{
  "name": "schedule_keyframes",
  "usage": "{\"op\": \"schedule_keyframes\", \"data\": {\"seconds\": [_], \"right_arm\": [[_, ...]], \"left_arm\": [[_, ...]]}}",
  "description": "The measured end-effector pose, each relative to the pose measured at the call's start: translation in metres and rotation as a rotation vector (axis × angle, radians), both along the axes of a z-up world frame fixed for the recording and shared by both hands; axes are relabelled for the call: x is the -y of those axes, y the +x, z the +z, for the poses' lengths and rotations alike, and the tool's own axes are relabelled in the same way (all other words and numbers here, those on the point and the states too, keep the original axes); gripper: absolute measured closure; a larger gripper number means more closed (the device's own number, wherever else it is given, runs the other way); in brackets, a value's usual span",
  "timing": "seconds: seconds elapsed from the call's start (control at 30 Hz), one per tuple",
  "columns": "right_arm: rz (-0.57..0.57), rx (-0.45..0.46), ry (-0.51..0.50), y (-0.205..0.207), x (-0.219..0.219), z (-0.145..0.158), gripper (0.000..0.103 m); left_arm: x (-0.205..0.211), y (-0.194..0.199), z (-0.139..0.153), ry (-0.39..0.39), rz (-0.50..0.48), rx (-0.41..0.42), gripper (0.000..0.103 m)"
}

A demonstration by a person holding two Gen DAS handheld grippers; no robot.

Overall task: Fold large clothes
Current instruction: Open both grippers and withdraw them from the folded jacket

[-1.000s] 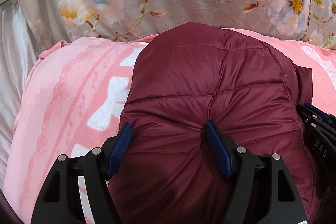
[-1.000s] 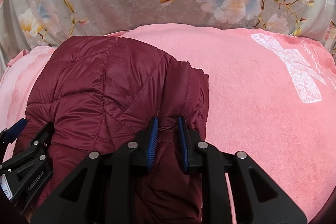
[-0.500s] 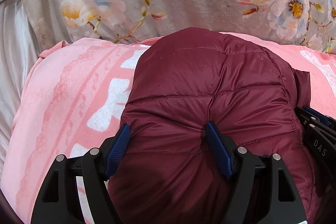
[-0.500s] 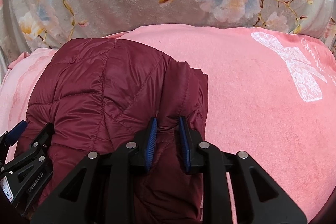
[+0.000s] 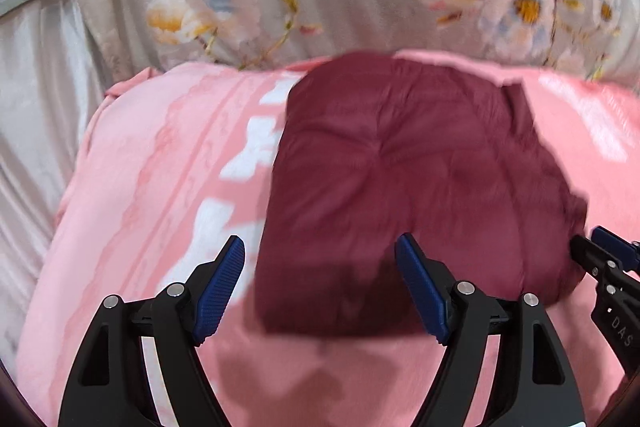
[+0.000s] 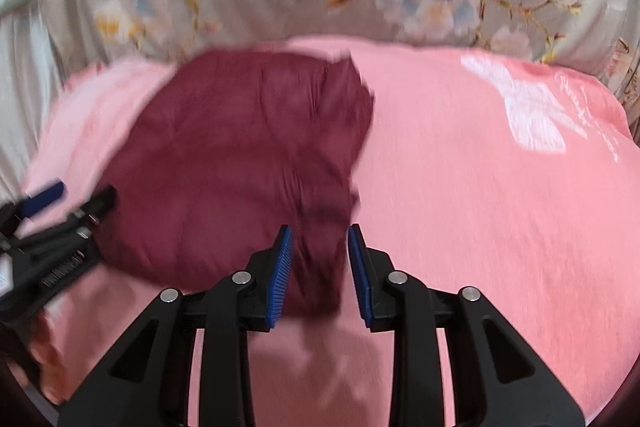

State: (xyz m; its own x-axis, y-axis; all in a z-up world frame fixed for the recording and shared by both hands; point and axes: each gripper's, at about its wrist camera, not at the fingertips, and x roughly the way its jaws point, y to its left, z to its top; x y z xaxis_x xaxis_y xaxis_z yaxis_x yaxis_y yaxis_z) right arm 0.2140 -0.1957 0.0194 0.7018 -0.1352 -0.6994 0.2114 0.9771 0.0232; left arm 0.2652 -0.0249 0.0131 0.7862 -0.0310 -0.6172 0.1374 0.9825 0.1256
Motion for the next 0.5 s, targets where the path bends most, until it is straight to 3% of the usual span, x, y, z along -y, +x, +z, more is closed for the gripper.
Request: {"op": "schedule_keyframes", "data": {"seconds": [0.13, 0.17, 0.23, 0.37, 0.5], "right_arm": [[-0.013, -0.002, 0.018, -0.031, -0.004, -0.002, 0.074], [-0.009, 0.007, 0.023, -0.041, -0.005, -0.001, 0.071], [-0.009, 0.033, 0.011, -0.061, -0.013, -0.001, 0.049], [-0.008, 0.086, -0.066, -0.092, -0.029, -0.005, 0.037], [-0.016, 0.123, -0.052, -0.113, -0.033, -0.006, 0.027]], "left_arm": [[-0.010, -0.024, -0.011, -0.026, 0.013, -0.037, 0.028], [-0.012, -0.032, -0.013, -0.040, 0.012, -0.041, 0.028], [-0.015, -0.046, -0.016, -0.061, 0.010, -0.039, 0.027], [-0.012, -0.080, -0.026, -0.069, -0.009, -0.019, 0.027], [-0.007, -0.103, -0.031, -0.030, -0.018, 0.032, 0.022]]}}
